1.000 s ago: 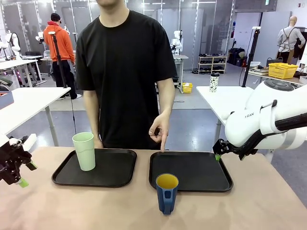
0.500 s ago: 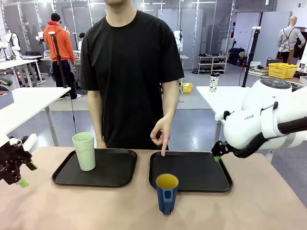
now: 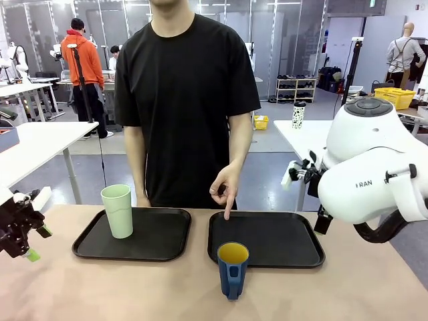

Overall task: Sort and store the cups by type.
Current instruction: Pick up the Handle plastic cup and place it into the empty Flat Tray.

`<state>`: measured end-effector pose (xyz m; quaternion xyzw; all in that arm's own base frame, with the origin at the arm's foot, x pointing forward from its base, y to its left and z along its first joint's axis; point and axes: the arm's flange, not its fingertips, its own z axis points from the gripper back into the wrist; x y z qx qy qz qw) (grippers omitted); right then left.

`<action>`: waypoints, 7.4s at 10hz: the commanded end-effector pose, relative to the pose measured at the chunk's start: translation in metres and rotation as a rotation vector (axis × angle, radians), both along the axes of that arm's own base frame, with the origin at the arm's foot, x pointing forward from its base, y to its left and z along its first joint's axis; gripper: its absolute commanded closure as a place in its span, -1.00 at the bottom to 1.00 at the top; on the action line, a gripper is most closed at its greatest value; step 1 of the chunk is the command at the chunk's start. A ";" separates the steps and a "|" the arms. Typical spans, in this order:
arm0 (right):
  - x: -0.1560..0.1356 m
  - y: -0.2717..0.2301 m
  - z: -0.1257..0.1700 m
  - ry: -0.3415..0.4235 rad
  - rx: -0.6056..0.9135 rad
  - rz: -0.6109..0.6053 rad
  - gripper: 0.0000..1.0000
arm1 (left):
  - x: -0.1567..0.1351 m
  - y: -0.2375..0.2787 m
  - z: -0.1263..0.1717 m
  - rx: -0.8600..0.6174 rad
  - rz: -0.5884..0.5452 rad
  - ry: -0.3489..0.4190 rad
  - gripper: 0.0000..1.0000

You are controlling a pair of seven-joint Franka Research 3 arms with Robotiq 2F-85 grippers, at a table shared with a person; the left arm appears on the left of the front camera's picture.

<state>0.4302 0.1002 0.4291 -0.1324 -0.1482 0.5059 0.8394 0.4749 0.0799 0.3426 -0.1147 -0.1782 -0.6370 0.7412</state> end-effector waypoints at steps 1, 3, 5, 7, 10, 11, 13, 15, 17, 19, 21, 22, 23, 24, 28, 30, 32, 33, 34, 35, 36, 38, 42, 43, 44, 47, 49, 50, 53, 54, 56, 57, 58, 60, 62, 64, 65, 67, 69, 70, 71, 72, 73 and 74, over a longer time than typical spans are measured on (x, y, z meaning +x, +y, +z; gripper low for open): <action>-0.009 -0.009 0.002 0.093 0.047 0.209 -1.00 | -0.002 0.001 0.000 -0.004 -0.019 0.001 -1.00; -0.014 -0.007 -0.003 0.138 0.017 0.302 -1.00 | -0.002 0.001 0.000 -0.004 -0.019 0.001 -1.00; -0.012 0.008 -0.011 0.093 0.032 0.265 -1.00 | -0.002 0.001 0.000 -0.004 -0.019 0.001 -1.00; -0.012 0.008 -0.011 0.093 0.032 0.265 -1.00 | -0.002 0.001 0.000 -0.004 -0.019 0.001 -1.00; -0.016 0.016 -0.033 0.164 0.103 0.437 -1.00 | -0.002 0.001 0.000 -0.004 -0.019 0.001 -1.00; -0.021 0.018 -0.044 0.168 0.130 0.437 -1.00 | -0.002 0.001 0.000 -0.004 -0.019 0.001 -1.00; -0.030 0.023 -0.064 0.130 0.244 0.467 -1.00 | -0.002 0.001 0.000 -0.004 -0.019 0.001 -1.00; -0.029 0.030 -0.085 0.111 0.347 0.510 -1.00 | -0.002 0.001 0.000 -0.004 -0.019 0.001 -1.00; -0.030 0.027 -0.103 0.070 0.460 0.545 -1.00 | -0.002 0.001 0.000 -0.004 -0.019 0.001 -1.00; -0.027 0.018 -0.124 0.012 0.617 0.633 -1.00 | -0.002 0.001 0.000 -0.004 -0.019 0.001 -1.00; -0.026 0.013 -0.144 -0.039 0.764 0.678 -1.00 | -0.002 0.001 0.000 -0.004 -0.019 0.001 -1.00; -0.026 0.010 -0.154 -0.053 0.821 0.686 -1.00 | -0.002 0.001 0.000 -0.004 -0.019 0.001 -1.00; -0.025 0.007 -0.164 -0.064 0.899 0.680 -1.00 | -0.002 0.001 0.000 -0.004 -0.019 0.001 -1.00; -0.025 0.006 -0.174 -0.049 0.950 0.673 -1.00 | -0.002 0.001 0.000 -0.004 -0.019 0.001 -1.00; -0.023 0.006 -0.200 -0.136 1.098 0.645 -1.00 | -0.002 0.001 0.000 -0.004 -0.019 0.001 -1.00; -0.020 0.004 -0.160 -0.064 1.080 0.632 -1.00 | -0.002 0.001 0.000 -0.004 -0.019 0.001 -1.00; -0.020 0.004 -0.160 -0.064 1.080 0.632 -1.00 | -0.002 0.001 0.000 -0.004 -0.019 0.001 -1.00; -0.020 0.004 -0.160 -0.064 1.080 0.632 -1.00 | -0.002 0.001 0.000 -0.004 -0.019 0.001 -1.00; -0.018 0.004 -0.158 -0.068 1.089 0.623 -1.00 | -0.002 0.001 0.000 -0.004 -0.019 0.001 -1.00; -0.013 0.005 -0.160 -0.056 1.100 0.613 -1.00 | -0.002 0.001 0.000 -0.004 -0.019 0.001 -1.00; -0.009 0.008 -0.166 -0.035 1.113 0.615 -1.00 | -0.002 0.001 0.000 -0.004 -0.019 0.001 -1.00; -0.003 0.016 -0.175 -0.010 1.145 0.634 -1.00 | -0.002 0.001 0.000 -0.004 -0.019 0.001 -1.00; 0.002 0.022 -0.189 0.024 1.170 0.671 -1.00 | -0.002 0.001 0.000 -0.004 -0.019 0.001 -1.00; 0.003 0.025 -0.191 0.028 1.182 0.685 -1.00 | -0.002 0.001 0.000 -0.004 -0.019 0.001 -1.00; 0.003 0.027 -0.194 0.033 1.194 0.697 -1.00 | -0.002 0.001 0.000 -0.004 -0.019 0.001 -1.00; 0.002 0.035 -0.201 0.035 1.208 0.706 -1.00 | -0.002 0.001 0.000 -0.004 -0.019 0.001 -1.00; 0.002 0.041 -0.203 0.041 1.215 0.718 -1.00 | -0.002 0.001 0.000 -0.004 -0.019 0.001 -1.00; 0.001 0.043 -0.205 0.044 1.217 0.722 -1.00 | -0.002 0.001 0.000 -0.004 -0.019 0.001 -1.00; -0.001 0.052 -0.208 0.033 1.221 0.725 -1.00 | -0.002 0.001 0.000 -0.004 -0.019 0.001 -1.00; 0.000 0.056 -0.208 0.028 1.221 0.730 -1.00 | -0.002 0.001 0.000 -0.004 -0.019 0.001 -1.00; 0.002 0.066 -0.211 0.023 1.220 0.724 -1.00 | -0.002 0.001 0.000 -0.004 -0.019 0.001 -1.00; 0.003 0.071 -0.213 0.027 1.222 0.725 -1.00 | -0.002 0.001 0.000 -0.004 -0.019 0.001 -1.00; 0.004 0.075 -0.215 0.031 1.225 0.721 -1.00 | -0.002 0.001 0.000 -0.004 -0.019 0.001 -1.00; 0.006 0.083 -0.217 0.041 1.238 0.729 -1.00 | -0.002 0.001 0.000 -0.004 -0.019 0.001 -1.00; 0.007 0.090 -0.221 0.048 1.252 0.737 -1.00 | -0.002 0.001 0.000 -0.004 -0.019 0.001 -1.00; 0.007 0.092 -0.225 0.057 1.260 0.729 -1.00 | -0.002 0.001 0.000 -0.004 -0.019 0.001 -1.00; 0.007 0.092 -0.225 0.052 1.258 0.739 -0.86 | -0.002 0.001 0.000 -0.004 -0.019 0.001 -1.00; 0.006 0.090 -0.226 0.049 1.267 0.739 -0.49 | -0.002 0.001 0.000 -0.004 -0.019 0.001 -1.00; 0.005 0.088 -0.227 0.054 1.272 0.745 -0.12 | -0.002 0.001 0.000 -0.004 -0.019 0.001 -1.00; 0.005 0.088 -0.223 0.058 1.271 0.725 -0.12 | -0.002 0.001 0.000 -0.004 -0.019 0.001 -1.00; 0.005 0.087 -0.211 0.038 1.297 0.746 -0.12 | -0.002 0.001 0.000 -0.004 -0.019 0.001 -1.00; 0.006 0.081 -0.197 0.037 1.257 0.737 -0.12 | -0.002 0.001 0.000 -0.004 -0.019 0.001 -1.00; 0.006 0.075 -0.181 0.044 1.250 0.715 -0.12 | -0.002 0.001 0.000 -0.004 -0.019 0.001 -1.00; 0.005 0.072 -0.166 0.044 1.254 0.713 -0.12 | -0.002 0.001 0.000 -0.004 -0.019 0.001 -1.00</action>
